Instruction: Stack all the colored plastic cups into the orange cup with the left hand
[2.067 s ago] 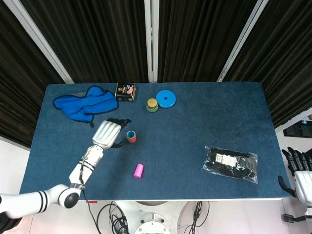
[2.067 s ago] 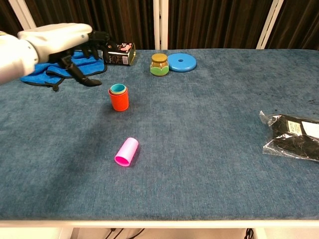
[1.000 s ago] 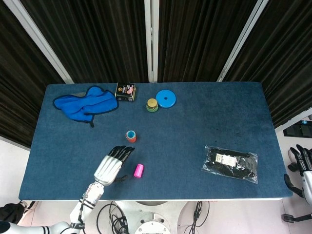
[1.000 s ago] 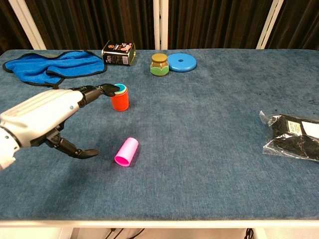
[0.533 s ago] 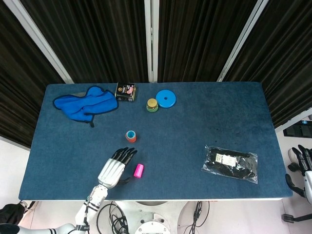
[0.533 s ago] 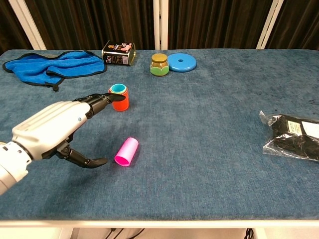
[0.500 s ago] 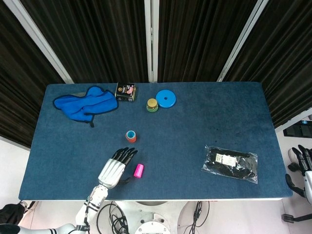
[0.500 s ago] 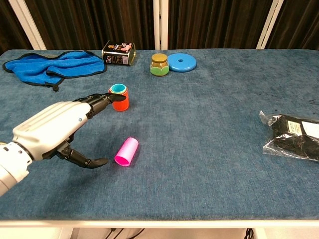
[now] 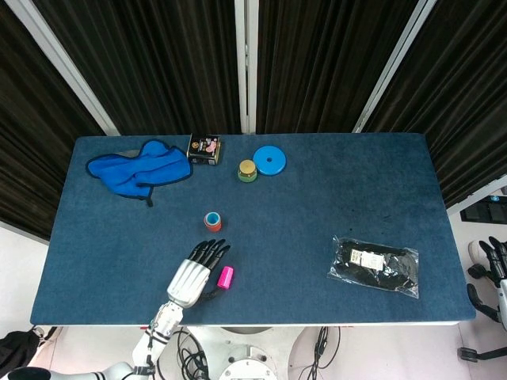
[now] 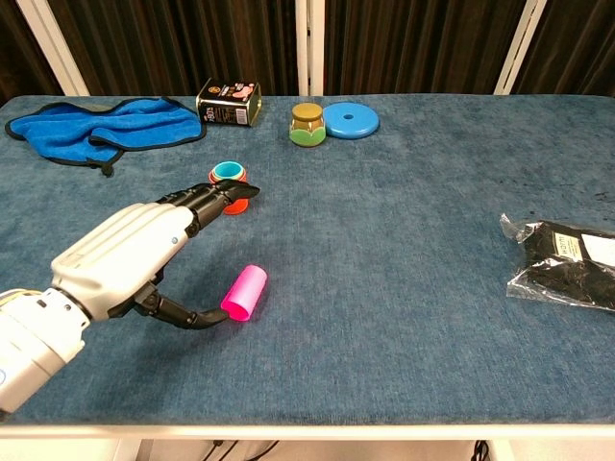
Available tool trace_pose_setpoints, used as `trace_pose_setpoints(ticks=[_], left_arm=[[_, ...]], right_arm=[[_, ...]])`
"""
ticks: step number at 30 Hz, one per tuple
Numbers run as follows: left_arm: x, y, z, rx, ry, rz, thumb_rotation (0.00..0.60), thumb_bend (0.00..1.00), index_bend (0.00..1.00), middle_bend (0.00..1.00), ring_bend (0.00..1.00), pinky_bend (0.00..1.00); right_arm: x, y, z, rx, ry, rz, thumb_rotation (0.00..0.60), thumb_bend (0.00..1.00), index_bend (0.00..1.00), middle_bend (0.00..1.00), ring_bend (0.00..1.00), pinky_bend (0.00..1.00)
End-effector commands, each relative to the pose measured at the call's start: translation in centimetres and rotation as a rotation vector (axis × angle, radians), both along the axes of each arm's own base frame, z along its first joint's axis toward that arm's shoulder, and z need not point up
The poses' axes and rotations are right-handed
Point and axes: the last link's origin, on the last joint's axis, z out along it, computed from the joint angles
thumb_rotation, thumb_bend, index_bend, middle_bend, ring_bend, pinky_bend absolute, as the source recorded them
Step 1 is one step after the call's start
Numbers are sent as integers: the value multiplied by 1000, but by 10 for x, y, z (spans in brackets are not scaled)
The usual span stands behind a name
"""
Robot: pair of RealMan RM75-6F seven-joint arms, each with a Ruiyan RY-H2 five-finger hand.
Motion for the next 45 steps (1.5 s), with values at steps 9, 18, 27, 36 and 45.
trace_pose_setpoints(ticks=[9, 18, 27, 36, 45], left_arm=[[6, 11, -1, 20, -29, 3, 600, 163, 6, 1, 0, 114], [16, 15, 2, 27, -63, -10, 600, 162, 7, 1, 0, 116], [22, 27, 0, 38, -45, -10, 600, 163, 7, 1, 0, 118], [34, 39, 3, 58, -29, -47, 600, 163, 7, 1, 0, 120], [38, 48, -1, 42, 7, -43, 600, 163, 7, 1, 0, 120]], right_arm=[[-4, 3, 3, -12, -6, -12, 600, 327, 0, 0, 0, 0], [-5, 3, 2, -13, -10, -13, 600, 327, 0, 0, 0, 0], [-7, 3, 4, -15, -15, -17, 600, 327, 0, 0, 0, 0], [-11, 1, 5, -14, -20, -25, 600, 327, 0, 0, 0, 0], [-12, 0, 5, -14, -24, -24, 600, 327, 0, 0, 0, 0]])
